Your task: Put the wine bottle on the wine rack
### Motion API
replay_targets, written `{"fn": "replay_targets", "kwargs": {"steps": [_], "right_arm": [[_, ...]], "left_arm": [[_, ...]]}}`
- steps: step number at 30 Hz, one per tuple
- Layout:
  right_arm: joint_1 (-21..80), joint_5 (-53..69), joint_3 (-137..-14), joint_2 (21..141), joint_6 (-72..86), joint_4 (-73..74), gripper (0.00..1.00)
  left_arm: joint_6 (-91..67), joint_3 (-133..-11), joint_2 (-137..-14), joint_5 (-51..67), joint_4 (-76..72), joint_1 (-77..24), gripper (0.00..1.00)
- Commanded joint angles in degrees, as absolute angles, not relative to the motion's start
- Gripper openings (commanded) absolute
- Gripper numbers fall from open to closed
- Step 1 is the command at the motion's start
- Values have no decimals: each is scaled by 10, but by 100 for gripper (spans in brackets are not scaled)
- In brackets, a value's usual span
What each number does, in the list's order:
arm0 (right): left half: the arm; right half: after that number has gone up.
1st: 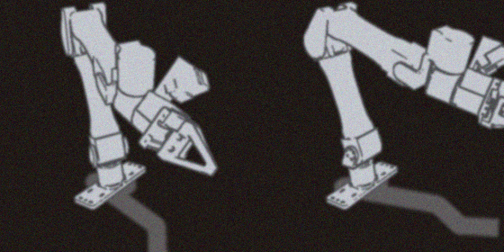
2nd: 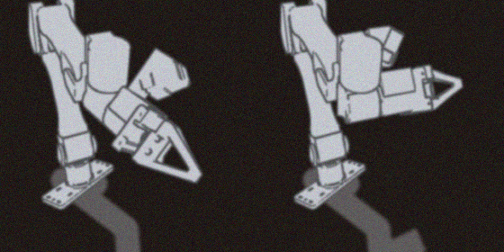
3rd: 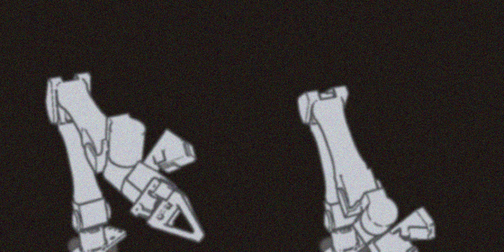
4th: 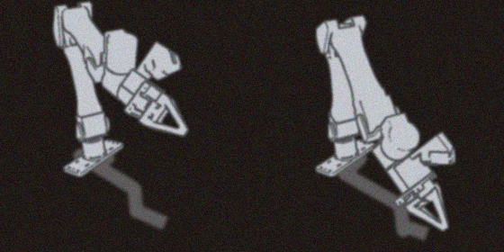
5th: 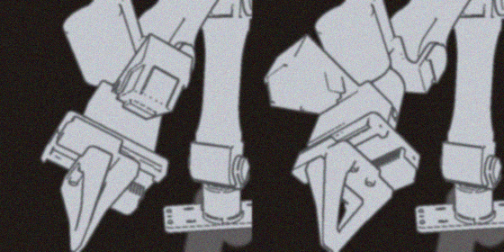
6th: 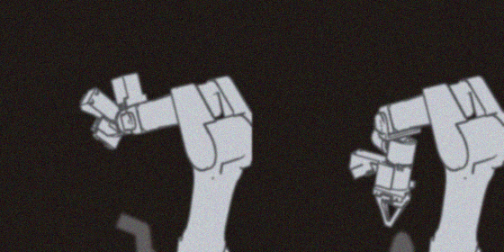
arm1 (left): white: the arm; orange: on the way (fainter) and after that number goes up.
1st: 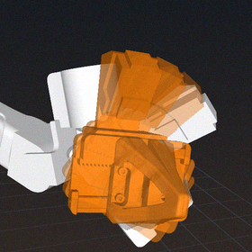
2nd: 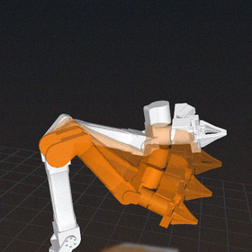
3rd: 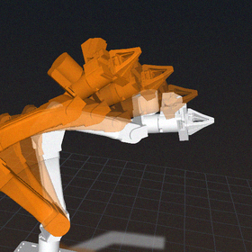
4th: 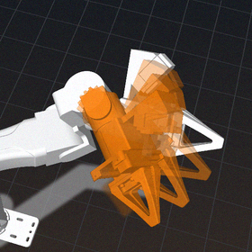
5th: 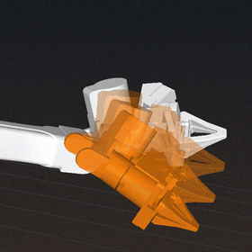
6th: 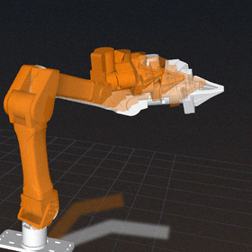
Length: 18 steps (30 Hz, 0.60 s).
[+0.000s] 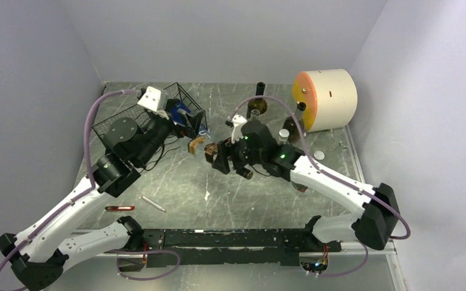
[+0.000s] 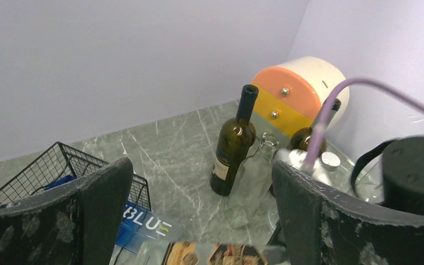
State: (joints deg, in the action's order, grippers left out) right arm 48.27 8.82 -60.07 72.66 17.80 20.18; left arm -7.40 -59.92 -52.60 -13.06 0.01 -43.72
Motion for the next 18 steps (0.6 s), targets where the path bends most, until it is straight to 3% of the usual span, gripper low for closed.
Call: {"fn": "replay_targets", "kwargs": {"steps": [1,10,18], "right_arm": [[534,86,-590,752,220,6,0],[601,10,-604,889,223,-74,0],[605,16,-645,947,235,-104,0]], "left_arm": [[-84,-601,-493,-125,14,-440,100],[-88,-592,-472,-157,46,-440,99],[-84,-602,-462,-171,81,-440,99]]}}
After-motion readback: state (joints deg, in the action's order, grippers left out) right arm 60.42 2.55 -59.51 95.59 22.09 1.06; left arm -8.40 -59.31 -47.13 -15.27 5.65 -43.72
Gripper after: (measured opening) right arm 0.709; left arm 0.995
